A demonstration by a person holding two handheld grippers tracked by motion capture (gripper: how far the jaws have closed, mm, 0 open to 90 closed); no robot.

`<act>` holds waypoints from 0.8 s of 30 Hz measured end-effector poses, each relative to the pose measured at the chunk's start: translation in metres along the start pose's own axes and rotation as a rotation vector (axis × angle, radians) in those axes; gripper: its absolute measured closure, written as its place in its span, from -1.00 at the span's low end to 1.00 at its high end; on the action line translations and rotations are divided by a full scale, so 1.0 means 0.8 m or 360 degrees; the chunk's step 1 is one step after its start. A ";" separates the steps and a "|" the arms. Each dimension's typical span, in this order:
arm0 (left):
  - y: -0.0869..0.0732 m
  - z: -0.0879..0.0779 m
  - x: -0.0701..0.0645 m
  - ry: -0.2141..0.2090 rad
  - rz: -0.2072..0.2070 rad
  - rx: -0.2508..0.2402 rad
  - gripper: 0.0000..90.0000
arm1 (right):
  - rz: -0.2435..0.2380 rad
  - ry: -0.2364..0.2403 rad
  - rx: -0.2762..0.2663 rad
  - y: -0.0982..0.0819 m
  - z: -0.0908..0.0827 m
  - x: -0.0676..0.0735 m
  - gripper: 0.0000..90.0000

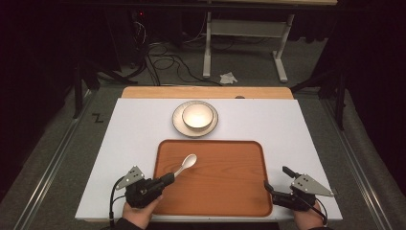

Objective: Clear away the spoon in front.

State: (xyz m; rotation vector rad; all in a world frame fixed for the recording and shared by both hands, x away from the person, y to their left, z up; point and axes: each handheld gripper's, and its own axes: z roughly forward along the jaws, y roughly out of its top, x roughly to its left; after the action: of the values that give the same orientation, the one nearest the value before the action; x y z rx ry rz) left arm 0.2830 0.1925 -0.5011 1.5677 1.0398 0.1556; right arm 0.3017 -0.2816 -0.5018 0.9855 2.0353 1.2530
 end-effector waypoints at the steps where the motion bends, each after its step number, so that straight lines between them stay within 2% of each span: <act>1: -0.001 0.000 0.003 -0.0021 -0.0034 -0.0007 0.90 | 0.0000 0.0001 -0.0001 0.000 0.000 0.000 -0.66; 3: -0.003 0.000 0.007 -0.0031 -0.0078 -0.0015 0.91 | 0.0000 0.0002 -0.0001 0.000 0.000 0.000 -0.66; 9: -0.005 0.000 0.012 0.0015 -0.0072 -0.0006 0.90 | -0.0003 0.0004 -0.0001 0.000 0.000 0.000 -0.66; 13: -0.007 0.003 0.016 -0.0010 -0.0113 0.0002 0.90 | 0.0000 0.0008 -0.0005 0.000 0.000 0.000 -0.66; 20: -0.009 0.014 0.011 -0.0033 -0.0063 0.0059 0.90 | -0.0005 0.0009 -0.0001 0.000 0.001 0.000 -0.66; 24: -0.011 0.017 0.012 -0.0037 -0.0069 0.0083 0.90 | -0.0003 0.0009 -0.0001 0.000 0.001 0.000 -0.66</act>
State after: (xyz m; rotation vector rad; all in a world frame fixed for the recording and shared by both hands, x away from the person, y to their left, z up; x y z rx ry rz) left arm 0.2928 0.1884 -0.5166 1.5889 1.0663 0.0812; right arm 0.3023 -0.2813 -0.5021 0.9806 2.0394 1.2565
